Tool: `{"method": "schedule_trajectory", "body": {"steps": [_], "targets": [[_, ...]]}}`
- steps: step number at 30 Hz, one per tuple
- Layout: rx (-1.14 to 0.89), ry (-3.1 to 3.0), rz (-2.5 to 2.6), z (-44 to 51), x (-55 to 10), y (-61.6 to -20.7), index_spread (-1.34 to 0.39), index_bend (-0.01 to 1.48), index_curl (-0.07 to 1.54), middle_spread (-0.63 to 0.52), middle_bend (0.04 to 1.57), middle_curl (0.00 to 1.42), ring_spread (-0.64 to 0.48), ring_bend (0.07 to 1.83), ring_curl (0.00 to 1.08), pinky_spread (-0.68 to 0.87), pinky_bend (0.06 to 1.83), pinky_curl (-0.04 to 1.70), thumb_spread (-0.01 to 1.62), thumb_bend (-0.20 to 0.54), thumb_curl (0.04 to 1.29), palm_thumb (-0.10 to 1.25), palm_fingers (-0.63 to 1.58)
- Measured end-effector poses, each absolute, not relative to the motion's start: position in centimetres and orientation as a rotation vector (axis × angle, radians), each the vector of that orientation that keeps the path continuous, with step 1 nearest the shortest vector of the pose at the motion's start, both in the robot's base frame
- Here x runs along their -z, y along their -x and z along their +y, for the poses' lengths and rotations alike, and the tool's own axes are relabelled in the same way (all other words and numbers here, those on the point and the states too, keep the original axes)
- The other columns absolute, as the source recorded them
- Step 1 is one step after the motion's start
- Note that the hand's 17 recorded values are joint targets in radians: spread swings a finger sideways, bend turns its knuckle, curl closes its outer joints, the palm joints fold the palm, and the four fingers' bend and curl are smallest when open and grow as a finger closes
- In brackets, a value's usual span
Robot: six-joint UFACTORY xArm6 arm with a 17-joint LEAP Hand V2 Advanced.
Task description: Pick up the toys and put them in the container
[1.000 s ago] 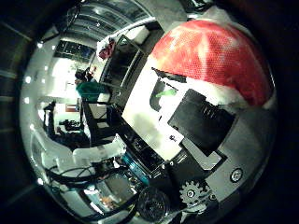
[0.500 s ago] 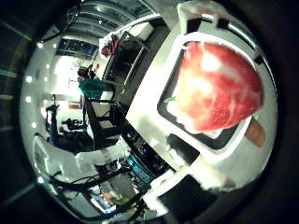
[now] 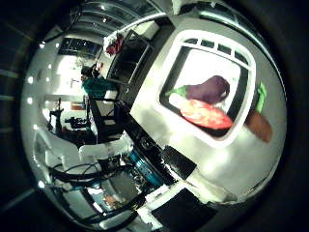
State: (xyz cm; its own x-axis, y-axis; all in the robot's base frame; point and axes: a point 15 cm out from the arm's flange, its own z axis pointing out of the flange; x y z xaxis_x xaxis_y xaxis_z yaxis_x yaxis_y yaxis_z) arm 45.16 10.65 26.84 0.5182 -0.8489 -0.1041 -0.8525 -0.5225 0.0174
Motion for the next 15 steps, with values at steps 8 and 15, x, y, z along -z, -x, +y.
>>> {"method": "schedule_trajectory", "body": {"steps": [8,15], "targets": [[-0.213,2.588,1.736,-2.0,-18.7,-39.1,-0.41,0.16,0.29,0.04,0.22,0.32,0.18,0.28,0.22,0.45,0.42,0.33,1.04,-0.023,0.31,0.64,0.12],[-0.184,2.396,1.954,-12.9,-16.7,-36.9,-0.4,0.16,0.28,0.02,0.23,0.32,0.17,0.29,0.23,0.45,0.4,0.32,1.04,-0.023,0.32,0.65,0.17]]}}
